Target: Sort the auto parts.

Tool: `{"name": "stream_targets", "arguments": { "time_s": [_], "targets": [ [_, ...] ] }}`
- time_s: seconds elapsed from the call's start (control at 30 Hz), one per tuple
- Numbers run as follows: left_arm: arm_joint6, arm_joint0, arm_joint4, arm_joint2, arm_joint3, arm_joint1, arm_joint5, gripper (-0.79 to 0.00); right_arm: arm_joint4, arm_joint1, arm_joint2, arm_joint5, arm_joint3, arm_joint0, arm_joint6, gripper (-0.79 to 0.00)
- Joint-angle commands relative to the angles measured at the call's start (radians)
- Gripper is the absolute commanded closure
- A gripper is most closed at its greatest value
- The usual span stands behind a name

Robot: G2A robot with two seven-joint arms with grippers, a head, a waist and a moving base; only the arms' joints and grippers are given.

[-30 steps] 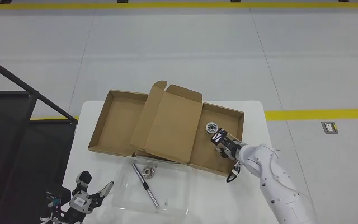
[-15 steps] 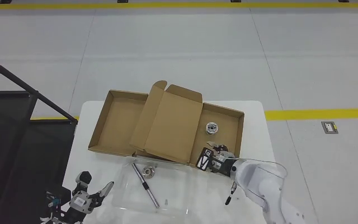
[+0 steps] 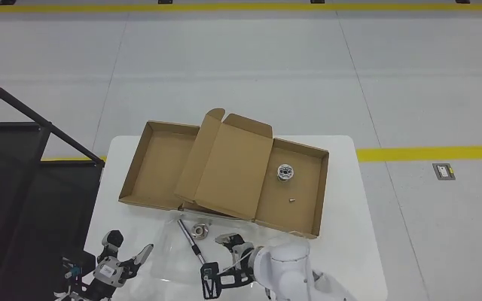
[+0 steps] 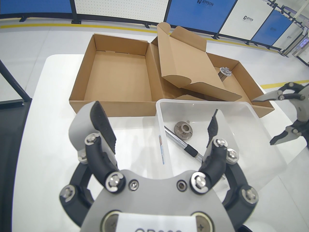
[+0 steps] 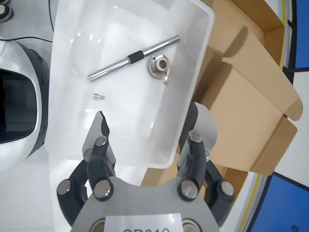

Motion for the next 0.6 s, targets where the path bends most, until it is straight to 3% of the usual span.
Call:
{"name": "stream_targets", "arguments": {
  "time_s": [0.0,0.1,0.13,0.2,0.57],
  "targets": [
    [0.0,0.0,0.0,0.0,0.0,0.0,0.0,-0.785,0.015,-0.013,-0.036,0.002,0.036,0.025,0.013,-0.56],
    [0.0,0.0,0.0,0.0,0.0,0.0,0.0,-0.785,0.033,-0.031,-0.071,0.018,0.081,0.048,0.04,-0.536],
    [0.0,0.0,0.0,0.0,0.0,0.0,0.0,-0.785,0.04,-0.035,-0.08,0.019,0.096,0.054,0.048,-0.579],
    [0.0,0.0,0.0,0.0,0.0,0.0,0.0,-0.785,0.057,-0.045,-0.091,0.034,0.115,0.063,0.074,-0.785],
    [0.0,0.0,0.0,0.0,0.0,0.0,0.0,-0.785,0.05,-0.044,-0.091,0.047,0.115,0.054,0.063,-0.785]
  ]
}}
